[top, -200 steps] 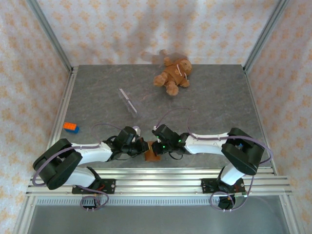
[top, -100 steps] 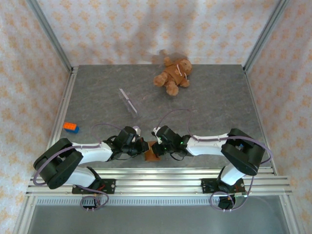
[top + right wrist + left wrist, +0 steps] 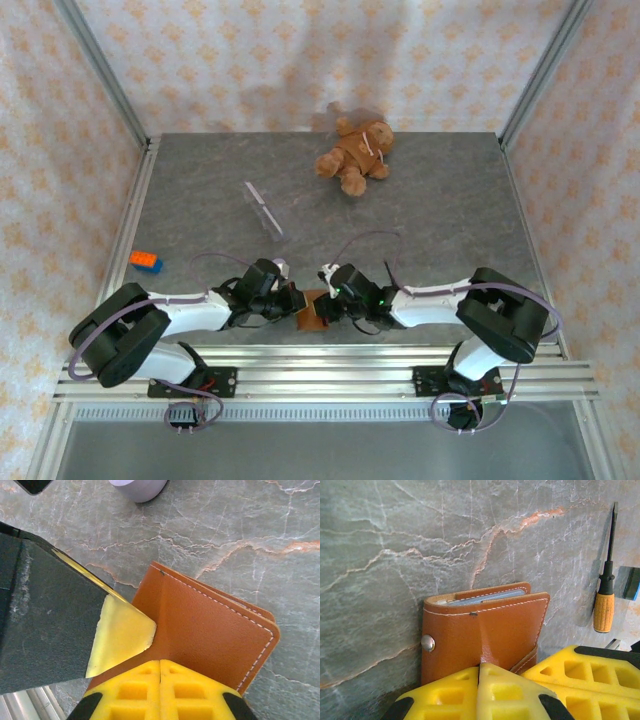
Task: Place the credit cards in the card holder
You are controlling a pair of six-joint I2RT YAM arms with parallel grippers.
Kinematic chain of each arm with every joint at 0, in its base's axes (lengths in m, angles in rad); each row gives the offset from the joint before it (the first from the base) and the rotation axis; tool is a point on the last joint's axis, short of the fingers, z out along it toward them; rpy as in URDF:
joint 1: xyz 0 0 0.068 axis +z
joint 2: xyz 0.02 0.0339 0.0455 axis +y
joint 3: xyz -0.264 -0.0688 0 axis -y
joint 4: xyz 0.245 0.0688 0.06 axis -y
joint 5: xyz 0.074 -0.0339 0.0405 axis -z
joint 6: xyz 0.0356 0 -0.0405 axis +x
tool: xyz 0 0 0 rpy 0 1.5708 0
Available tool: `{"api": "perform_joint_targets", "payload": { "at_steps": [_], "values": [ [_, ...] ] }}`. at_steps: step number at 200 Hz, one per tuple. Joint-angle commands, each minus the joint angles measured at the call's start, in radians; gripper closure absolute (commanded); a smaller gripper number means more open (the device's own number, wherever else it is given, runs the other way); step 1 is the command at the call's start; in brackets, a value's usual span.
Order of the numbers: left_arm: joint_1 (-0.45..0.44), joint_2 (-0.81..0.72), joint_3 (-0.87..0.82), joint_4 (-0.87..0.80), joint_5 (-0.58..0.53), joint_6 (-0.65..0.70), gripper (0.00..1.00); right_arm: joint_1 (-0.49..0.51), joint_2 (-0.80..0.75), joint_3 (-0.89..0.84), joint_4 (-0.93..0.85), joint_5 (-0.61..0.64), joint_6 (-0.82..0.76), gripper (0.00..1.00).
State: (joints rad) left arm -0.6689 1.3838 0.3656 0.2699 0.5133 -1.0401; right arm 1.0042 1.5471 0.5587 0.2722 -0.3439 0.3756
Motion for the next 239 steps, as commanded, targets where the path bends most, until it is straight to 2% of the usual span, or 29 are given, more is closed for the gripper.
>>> {"api": "perform_joint_targets", "payload": {
  "at_steps": [1, 25, 43, 70, 111, 143, 175, 202, 220, 239],
  "values": [
    [0.021, 0.063, -0.039, -0.200, -0.108, 0.003, 0.94, 0.012, 0.069, -0.097, -0.261, -0.034, 0.033, 1.00],
    [0.031, 0.070, -0.043, -0.209, -0.113, -0.002, 0.94, 0.012, 0.080, -0.140, -0.206, -0.036, 0.085, 1.00],
    [0.040, 0.069, -0.047, -0.210, -0.116, -0.003, 0.94, 0.021, 0.079, -0.134, -0.233, -0.035, 0.089, 1.00],
    [0.047, 0.070, -0.053, -0.210, -0.125, -0.012, 0.94, 0.031, 0.054, -0.095, -0.339, -0.034, 0.094, 1.00],
    [0.049, 0.081, -0.061, -0.188, -0.122, -0.026, 0.94, 0.033, 0.039, 0.046, -0.648, -0.042, 0.097, 1.00],
    [0.050, 0.083, -0.066, -0.181, -0.133, -0.034, 0.94, 0.034, 0.086, 0.132, -0.788, -0.026, 0.073, 1.00],
    [0.052, 0.083, -0.084, -0.165, -0.140, -0.049, 0.95, 0.058, 0.085, 0.122, -0.789, 0.029, 0.078, 1.00],
    [0.057, 0.074, -0.094, -0.163, -0.142, -0.055, 0.94, 0.057, 0.140, 0.030, -0.646, -0.008, 0.185, 1.00],
    [0.060, 0.063, -0.097, -0.170, -0.148, -0.054, 0.94, 0.052, 0.121, 0.043, -0.691, 0.045, 0.237, 1.00],
    [0.061, 0.063, -0.092, -0.177, -0.151, -0.049, 0.94, 0.006, 0.138, 0.078, -0.767, 0.070, 0.251, 1.00]
  ]
}}
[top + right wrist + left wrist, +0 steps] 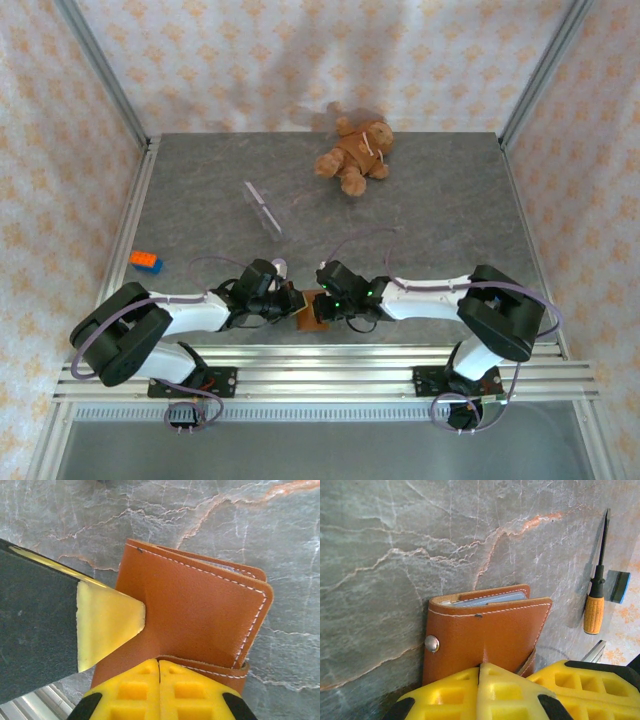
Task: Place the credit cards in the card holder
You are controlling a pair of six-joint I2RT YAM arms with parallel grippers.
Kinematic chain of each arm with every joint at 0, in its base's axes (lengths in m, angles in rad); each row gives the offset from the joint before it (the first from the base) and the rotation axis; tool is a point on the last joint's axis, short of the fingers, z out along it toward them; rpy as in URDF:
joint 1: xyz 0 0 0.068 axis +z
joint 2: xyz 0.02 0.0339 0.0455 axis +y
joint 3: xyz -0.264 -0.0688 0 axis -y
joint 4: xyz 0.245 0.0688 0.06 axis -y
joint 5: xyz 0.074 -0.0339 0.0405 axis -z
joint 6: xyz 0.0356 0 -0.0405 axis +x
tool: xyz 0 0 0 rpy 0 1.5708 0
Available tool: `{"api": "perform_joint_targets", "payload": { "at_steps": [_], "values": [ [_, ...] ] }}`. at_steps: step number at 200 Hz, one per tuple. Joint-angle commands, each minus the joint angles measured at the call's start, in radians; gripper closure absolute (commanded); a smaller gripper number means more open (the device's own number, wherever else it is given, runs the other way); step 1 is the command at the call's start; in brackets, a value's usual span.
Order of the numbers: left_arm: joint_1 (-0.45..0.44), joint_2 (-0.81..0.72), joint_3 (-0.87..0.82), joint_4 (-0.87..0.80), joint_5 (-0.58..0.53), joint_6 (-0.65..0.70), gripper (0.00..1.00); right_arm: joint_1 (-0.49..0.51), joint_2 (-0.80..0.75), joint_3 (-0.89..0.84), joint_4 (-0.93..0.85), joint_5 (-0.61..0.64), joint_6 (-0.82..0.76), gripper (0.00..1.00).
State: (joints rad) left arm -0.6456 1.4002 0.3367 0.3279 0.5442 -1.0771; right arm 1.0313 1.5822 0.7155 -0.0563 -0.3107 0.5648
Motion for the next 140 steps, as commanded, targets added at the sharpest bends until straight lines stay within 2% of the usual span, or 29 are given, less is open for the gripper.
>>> {"api": "perform_joint_targets", "payload": {
  "at_steps": [1, 68, 99, 140],
  "values": [
    [0.037, 0.046, -0.063, -0.235, -0.183, -0.011, 0.94, -0.022, 0.105, -0.077, -0.442, 0.038, 0.061, 1.00],
    [0.047, 0.017, -0.063, -0.254, -0.191, -0.013, 0.95, -0.029, 0.140, -0.061, -0.571, 0.072, 0.090, 1.00],
    [0.049, 0.006, -0.066, -0.259, -0.194, -0.005, 0.94, -0.027, 0.165, 0.077, -0.677, 0.100, 0.063, 1.00],
    [0.048, 0.046, -0.051, -0.237, -0.170, 0.008, 0.94, -0.025, 0.163, 0.240, -0.663, 0.087, 0.025, 0.97]
  ]
}}
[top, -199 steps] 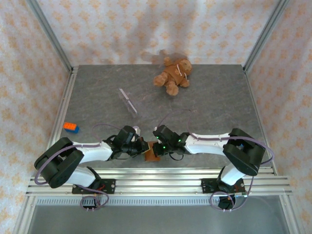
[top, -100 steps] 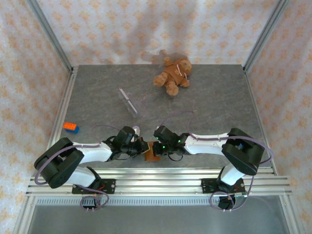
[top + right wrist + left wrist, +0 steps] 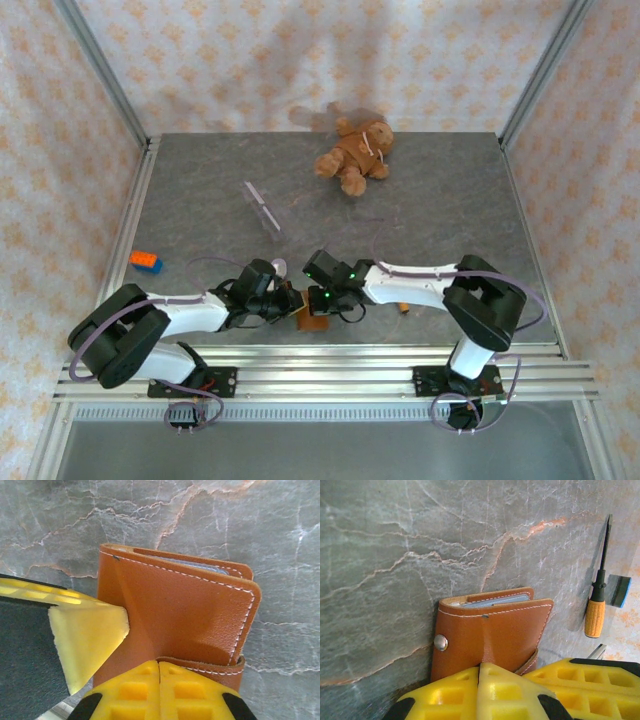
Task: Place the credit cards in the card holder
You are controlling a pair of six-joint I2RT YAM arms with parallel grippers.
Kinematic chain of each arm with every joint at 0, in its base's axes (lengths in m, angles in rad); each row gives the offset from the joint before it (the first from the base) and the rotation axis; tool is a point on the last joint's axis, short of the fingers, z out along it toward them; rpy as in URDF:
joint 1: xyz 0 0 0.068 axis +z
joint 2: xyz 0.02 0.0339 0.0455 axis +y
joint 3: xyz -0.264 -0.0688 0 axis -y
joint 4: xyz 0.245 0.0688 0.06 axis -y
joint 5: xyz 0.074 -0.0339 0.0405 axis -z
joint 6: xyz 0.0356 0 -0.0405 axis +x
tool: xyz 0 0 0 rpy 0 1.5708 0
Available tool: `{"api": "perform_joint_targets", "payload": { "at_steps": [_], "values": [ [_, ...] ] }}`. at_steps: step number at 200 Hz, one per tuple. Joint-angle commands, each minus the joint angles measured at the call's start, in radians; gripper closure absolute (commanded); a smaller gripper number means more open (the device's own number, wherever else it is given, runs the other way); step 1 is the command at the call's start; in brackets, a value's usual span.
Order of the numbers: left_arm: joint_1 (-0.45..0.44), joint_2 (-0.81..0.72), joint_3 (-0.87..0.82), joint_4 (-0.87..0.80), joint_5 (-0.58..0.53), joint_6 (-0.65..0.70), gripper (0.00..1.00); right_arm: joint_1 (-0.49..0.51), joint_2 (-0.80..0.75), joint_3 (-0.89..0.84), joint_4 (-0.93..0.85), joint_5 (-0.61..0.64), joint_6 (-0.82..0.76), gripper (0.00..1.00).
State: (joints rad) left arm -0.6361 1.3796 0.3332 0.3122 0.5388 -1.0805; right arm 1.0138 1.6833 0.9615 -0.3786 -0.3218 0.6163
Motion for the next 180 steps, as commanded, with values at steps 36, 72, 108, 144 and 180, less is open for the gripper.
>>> {"api": "perform_joint_targets", "payload": {
  "at_steps": [36, 72, 108, 144, 180],
  "values": [
    [0.039, 0.081, -0.063, -0.181, -0.158, 0.002, 0.95, -0.010, -0.001, -0.001, -0.299, 0.084, -0.033, 0.77],
    [0.039, 0.096, -0.065, -0.161, -0.148, 0.003, 0.95, -0.010, 0.020, 0.098, -0.297, 0.033, -0.085, 0.74],
    [0.039, 0.113, -0.056, -0.149, -0.135, 0.008, 0.95, -0.009, 0.041, 0.220, -0.331, 0.024, -0.123, 0.73],
    [0.039, 0.133, -0.053, -0.129, -0.127, 0.007, 0.95, -0.011, 0.029, 0.273, -0.383, 0.046, -0.157, 0.79],
    [0.039, 0.158, -0.053, -0.103, -0.114, 0.005, 0.95, -0.014, 0.073, 0.243, -0.393, 0.050, -0.171, 0.95]
  ]
}}
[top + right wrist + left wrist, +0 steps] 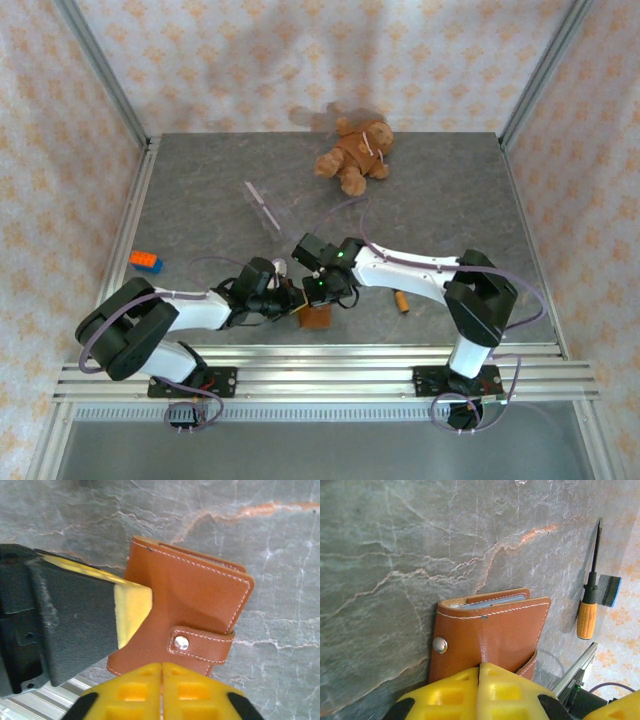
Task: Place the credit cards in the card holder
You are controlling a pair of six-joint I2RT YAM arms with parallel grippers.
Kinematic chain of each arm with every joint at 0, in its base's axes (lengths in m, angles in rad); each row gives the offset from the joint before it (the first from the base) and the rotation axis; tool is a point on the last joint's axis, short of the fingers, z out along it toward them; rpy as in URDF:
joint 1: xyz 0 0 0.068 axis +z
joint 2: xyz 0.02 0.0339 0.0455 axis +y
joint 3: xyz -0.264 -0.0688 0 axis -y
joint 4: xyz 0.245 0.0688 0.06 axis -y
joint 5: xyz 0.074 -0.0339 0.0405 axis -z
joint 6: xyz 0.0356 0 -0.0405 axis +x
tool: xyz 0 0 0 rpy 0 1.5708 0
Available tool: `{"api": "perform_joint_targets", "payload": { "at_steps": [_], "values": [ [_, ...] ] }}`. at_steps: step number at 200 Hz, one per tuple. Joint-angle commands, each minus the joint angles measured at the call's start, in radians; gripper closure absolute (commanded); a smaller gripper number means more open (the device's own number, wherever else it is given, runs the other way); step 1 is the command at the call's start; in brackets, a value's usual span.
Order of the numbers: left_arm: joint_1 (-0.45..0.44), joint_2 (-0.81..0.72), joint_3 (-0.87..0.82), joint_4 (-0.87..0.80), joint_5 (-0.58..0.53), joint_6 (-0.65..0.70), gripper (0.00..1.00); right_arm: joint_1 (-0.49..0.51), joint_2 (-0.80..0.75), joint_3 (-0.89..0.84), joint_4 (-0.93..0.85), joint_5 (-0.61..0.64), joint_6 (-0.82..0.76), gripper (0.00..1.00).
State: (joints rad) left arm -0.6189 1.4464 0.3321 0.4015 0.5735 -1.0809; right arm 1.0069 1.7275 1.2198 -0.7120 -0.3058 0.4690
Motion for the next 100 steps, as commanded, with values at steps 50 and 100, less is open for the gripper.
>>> {"api": "perform_joint_targets", "payload": {
  "at_steps": [50, 100],
  "values": [
    [0.022, 0.099, -0.054, -0.178, -0.141, 0.005, 0.95, -0.013, 0.081, -0.032, -0.023, 0.043, -0.023, 1.00],
    [0.022, 0.081, -0.057, -0.183, -0.147, 0.005, 0.94, -0.025, 0.109, -0.016, -0.009, 0.049, -0.029, 1.00]
  ]
}}
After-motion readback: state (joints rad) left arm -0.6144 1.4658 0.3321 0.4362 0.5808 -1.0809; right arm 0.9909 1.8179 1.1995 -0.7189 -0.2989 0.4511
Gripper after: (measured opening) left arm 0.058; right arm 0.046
